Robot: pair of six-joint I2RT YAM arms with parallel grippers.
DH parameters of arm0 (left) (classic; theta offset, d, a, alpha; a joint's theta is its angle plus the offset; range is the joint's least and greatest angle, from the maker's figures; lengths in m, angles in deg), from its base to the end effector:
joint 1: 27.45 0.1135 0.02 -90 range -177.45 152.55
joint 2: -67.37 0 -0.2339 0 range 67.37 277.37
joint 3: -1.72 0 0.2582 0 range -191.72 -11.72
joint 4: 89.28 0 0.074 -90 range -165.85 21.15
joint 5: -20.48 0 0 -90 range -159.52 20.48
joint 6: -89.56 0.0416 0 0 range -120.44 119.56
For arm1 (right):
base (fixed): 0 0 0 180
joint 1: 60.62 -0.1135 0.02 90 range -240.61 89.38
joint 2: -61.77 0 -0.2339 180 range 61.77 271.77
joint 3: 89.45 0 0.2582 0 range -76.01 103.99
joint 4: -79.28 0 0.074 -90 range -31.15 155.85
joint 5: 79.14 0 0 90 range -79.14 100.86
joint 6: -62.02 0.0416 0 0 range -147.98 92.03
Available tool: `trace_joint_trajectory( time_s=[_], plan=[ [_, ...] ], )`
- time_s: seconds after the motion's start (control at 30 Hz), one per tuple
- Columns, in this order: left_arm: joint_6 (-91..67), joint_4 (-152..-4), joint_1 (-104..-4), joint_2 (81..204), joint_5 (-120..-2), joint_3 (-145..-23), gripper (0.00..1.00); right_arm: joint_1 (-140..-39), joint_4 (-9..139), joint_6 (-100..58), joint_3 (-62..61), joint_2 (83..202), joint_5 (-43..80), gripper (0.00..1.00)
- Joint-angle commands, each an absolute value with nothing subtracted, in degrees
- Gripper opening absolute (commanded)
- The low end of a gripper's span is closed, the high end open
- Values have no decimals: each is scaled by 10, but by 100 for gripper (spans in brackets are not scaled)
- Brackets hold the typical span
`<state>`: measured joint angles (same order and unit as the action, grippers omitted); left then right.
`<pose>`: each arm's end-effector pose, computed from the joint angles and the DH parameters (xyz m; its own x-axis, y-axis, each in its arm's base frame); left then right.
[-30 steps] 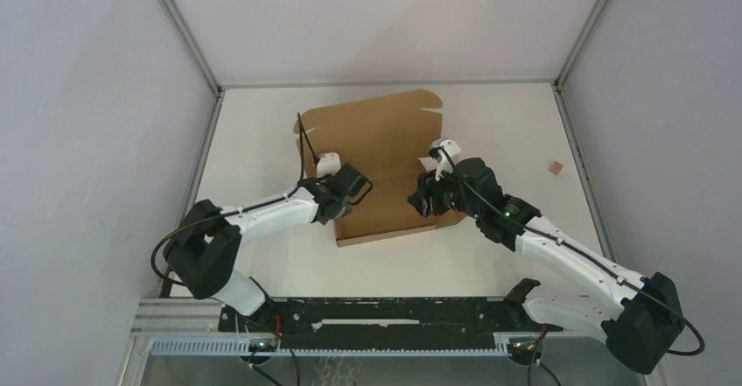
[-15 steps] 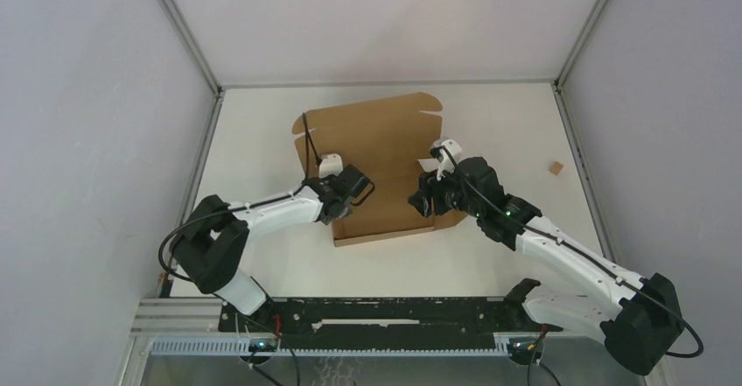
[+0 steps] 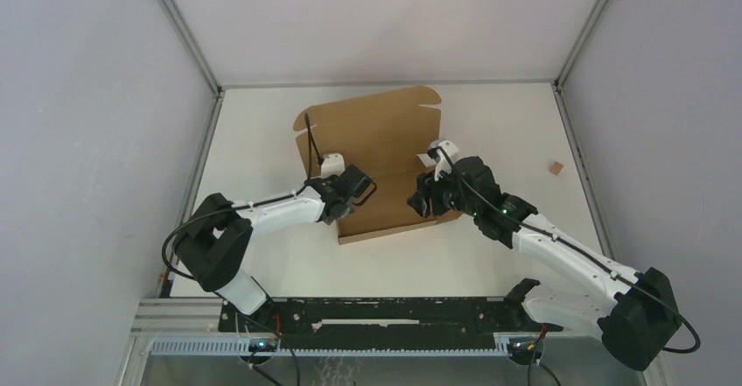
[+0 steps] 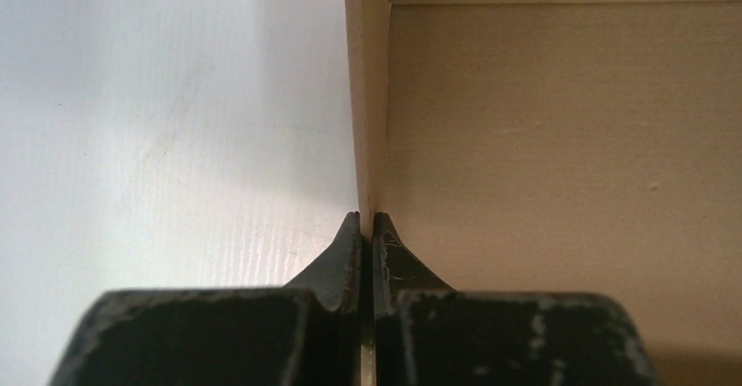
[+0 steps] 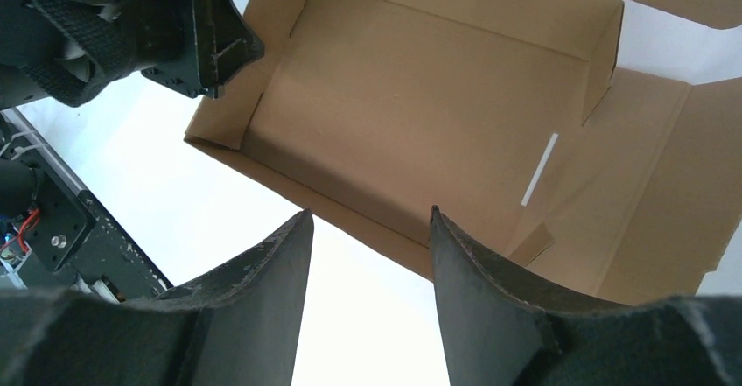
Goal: Fold the paper box
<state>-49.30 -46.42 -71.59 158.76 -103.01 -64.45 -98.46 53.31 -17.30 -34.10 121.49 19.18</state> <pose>0.2312 -0.1923 0.1365 -0.7641 -0.1337 -0.6311 -0.2165 0.9747 0.0556 0.2008 0.1636 0.2376 -0.5228 -0.1739 -0.8345 -0.6195 0.7500 0.2318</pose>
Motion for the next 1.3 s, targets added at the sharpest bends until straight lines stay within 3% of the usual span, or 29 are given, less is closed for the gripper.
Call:
trace_joint_trajectory(
  time_s=[0.0,0.2,0.6,0.73,0.93,1.07,1.27],
  plan=[
    [-473,-445,-719,1603,-1067,-642,0,-980,560,-165,-340,1242,200,60],
    [-454,-481,-719,1610,-1047,-630,0,-995,566,-157,-318,1324,197,59],
    [-430,-558,-720,1562,-1013,-578,0,-1047,517,-102,-202,1549,79,61],
    [-433,-580,-719,1546,-1007,-555,0,-1052,500,-77,-171,1616,49,66],
    [-440,-570,-715,1556,-1006,-546,1,-1055,463,-55,-163,1654,-10,78],
    [-443,-540,-709,1559,-1013,-551,2,-1046,451,-50,-163,1656,-9,78],
    [-437,-472,-703,1547,-1048,-560,14,-1035,446,-50,-164,1666,-1,78]
  ],
)
